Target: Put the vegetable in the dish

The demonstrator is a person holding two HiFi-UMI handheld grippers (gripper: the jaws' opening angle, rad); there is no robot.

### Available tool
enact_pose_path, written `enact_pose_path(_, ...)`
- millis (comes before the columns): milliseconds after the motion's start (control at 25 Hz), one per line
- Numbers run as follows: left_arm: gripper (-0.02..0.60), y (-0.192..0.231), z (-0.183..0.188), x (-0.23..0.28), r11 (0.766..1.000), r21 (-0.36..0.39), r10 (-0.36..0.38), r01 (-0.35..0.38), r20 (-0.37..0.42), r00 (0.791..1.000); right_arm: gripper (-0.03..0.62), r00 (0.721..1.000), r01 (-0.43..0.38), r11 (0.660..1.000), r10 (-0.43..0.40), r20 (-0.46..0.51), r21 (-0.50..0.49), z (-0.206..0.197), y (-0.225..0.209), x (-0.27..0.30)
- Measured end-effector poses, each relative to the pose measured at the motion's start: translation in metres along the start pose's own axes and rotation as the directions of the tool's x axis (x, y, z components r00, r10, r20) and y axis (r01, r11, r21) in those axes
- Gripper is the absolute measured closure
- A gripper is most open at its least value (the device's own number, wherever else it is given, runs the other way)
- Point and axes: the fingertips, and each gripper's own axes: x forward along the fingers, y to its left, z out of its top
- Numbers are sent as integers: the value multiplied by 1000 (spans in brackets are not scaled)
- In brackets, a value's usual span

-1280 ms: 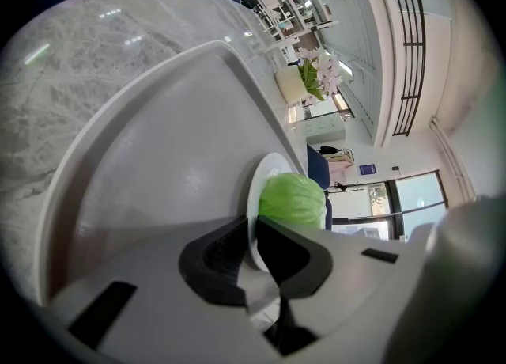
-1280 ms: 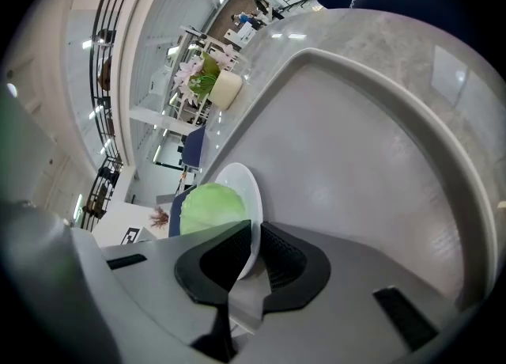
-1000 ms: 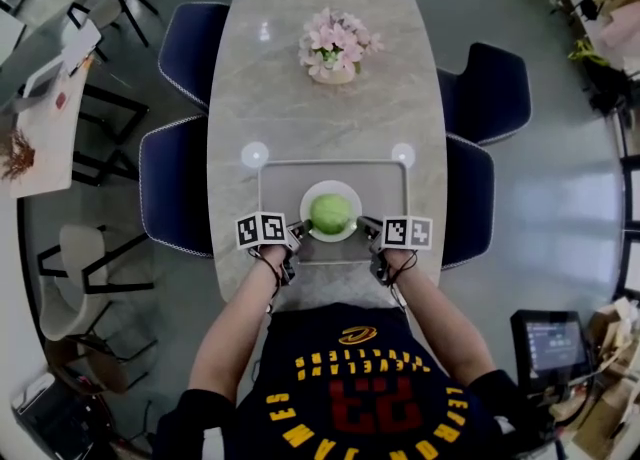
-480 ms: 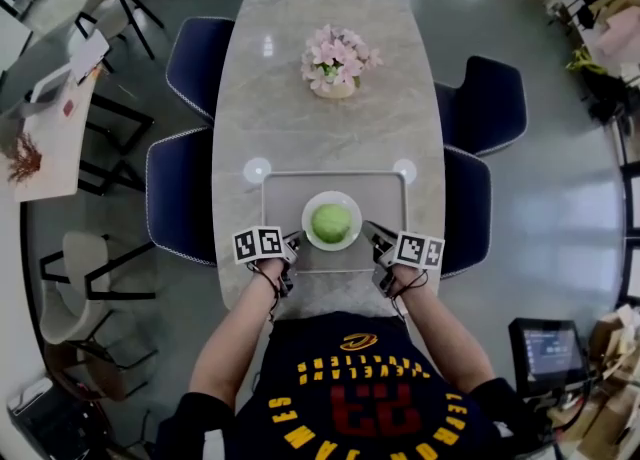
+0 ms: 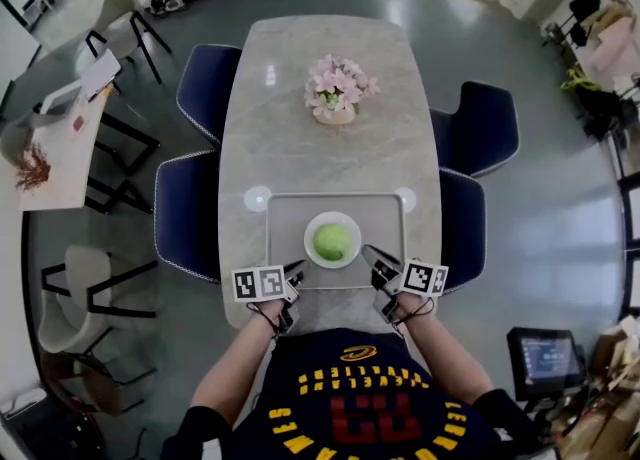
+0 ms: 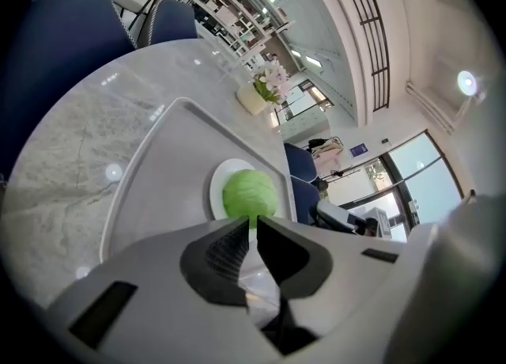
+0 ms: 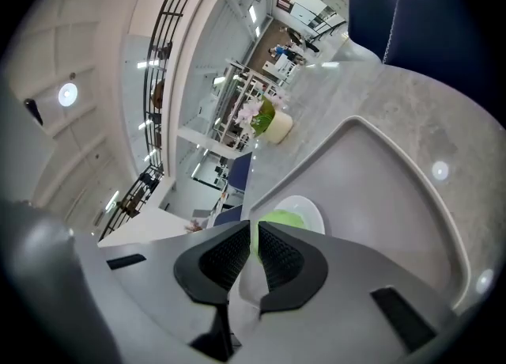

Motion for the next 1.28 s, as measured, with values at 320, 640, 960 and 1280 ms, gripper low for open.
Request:
enact_pose_path(320,549,-60,-2,-32,985,145,-103,94,58,993,559,991,-123,984,129,38,-126,8,62,-13)
enact_pose_path(640,581,-121,14,-59,952,251,-222,177,167,961,559,965,-235,959,250,79,-162,17,119,-26)
enact_pose_path(960,581,-185,33,-87,881,401,-363,250,235,902,559,959,-229,921,268,87,-315,23,160,-40)
enact_pose_path(1280,581,-202,35,-100,859,453,-382,239,257,887,559,952,-227,865,295,88,-448,26,197,-52)
